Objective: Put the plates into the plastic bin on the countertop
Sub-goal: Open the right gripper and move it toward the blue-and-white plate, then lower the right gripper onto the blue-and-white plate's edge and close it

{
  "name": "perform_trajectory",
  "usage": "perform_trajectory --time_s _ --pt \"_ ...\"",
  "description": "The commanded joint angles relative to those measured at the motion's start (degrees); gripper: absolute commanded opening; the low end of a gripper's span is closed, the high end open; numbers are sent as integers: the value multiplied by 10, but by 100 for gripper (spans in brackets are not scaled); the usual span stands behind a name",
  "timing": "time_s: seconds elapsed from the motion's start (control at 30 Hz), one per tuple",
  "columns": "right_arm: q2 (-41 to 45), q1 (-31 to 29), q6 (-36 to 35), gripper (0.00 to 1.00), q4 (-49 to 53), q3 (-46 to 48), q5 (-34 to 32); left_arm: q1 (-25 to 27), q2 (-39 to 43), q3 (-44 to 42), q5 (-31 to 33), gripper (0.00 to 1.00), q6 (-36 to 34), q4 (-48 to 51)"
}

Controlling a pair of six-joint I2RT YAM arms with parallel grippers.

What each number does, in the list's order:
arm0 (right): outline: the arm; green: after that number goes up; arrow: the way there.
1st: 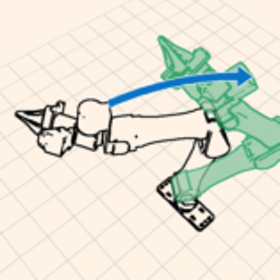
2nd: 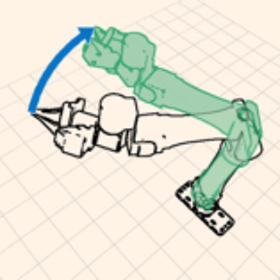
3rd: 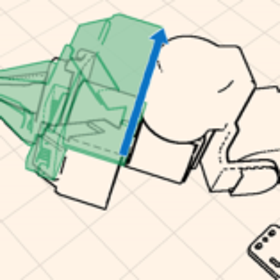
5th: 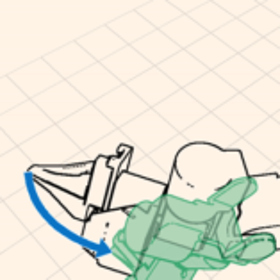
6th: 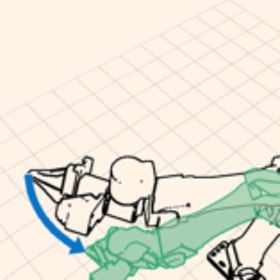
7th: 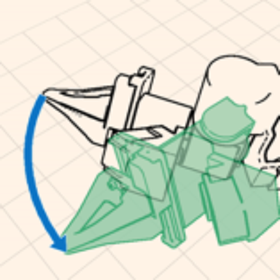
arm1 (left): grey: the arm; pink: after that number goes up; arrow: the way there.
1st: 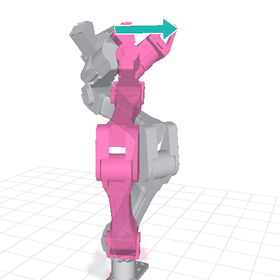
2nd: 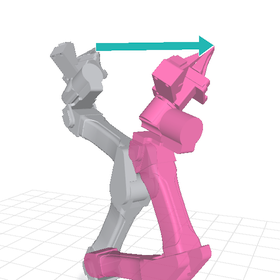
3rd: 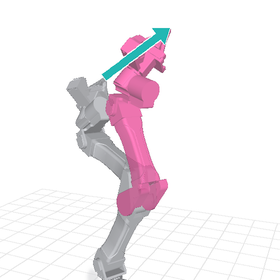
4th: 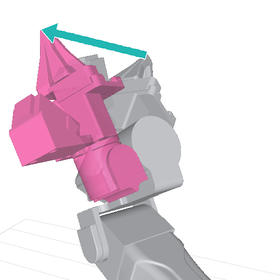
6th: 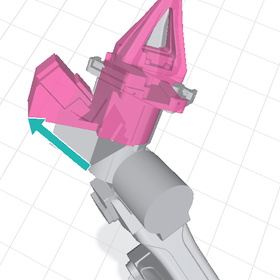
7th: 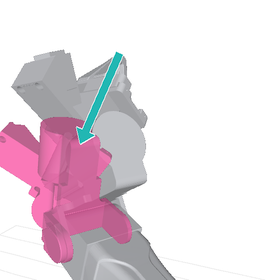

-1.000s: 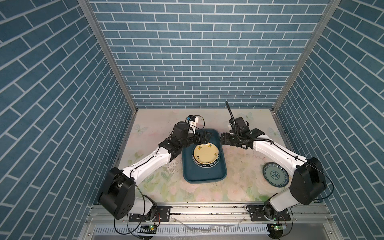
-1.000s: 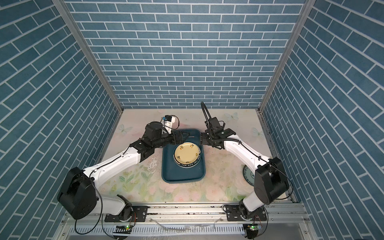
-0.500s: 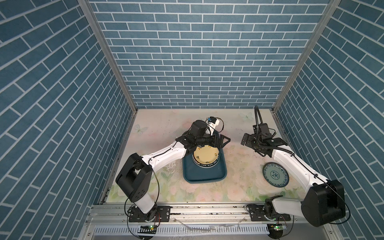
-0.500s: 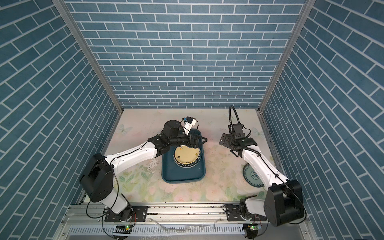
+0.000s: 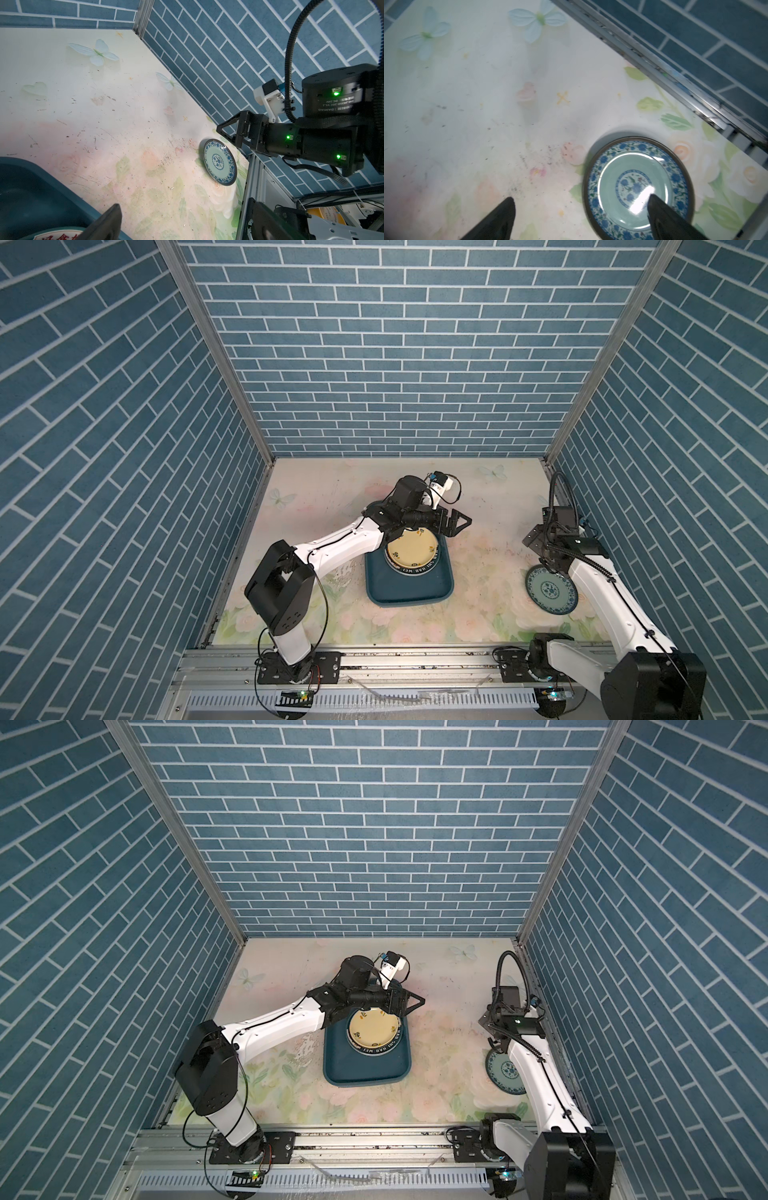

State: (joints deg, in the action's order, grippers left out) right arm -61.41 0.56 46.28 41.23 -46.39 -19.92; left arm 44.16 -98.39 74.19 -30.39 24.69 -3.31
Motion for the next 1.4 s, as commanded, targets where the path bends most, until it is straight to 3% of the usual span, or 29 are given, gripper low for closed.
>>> perform_trajectory --time_s 0.0,0.37,0.63,0.77,1.03,1.23,1.37 --pt "12 58 33 99 50 15 -18 1 -9 12 -9 100 -13 16" --pt "75 252 13 96 54 96 85 53 -98 119 -52 100 -60 73" --pt "43 340 -14 96 24 154 160 54 -109 139 -44 100 -80 105" --pt "65 349 -30 86 -57 197 225 55 -104 136 -33 100 -82 113" --pt "56 349 -42 80 -85 226 247 54 -100 135 -20 100 -78 110" --pt "33 348 -57 68 -168 254 346 53 -97 134 -7 100 -80 120" --pt "8 343 -78 66 -200 251 379 53 -95 131 1 100 -78 120"
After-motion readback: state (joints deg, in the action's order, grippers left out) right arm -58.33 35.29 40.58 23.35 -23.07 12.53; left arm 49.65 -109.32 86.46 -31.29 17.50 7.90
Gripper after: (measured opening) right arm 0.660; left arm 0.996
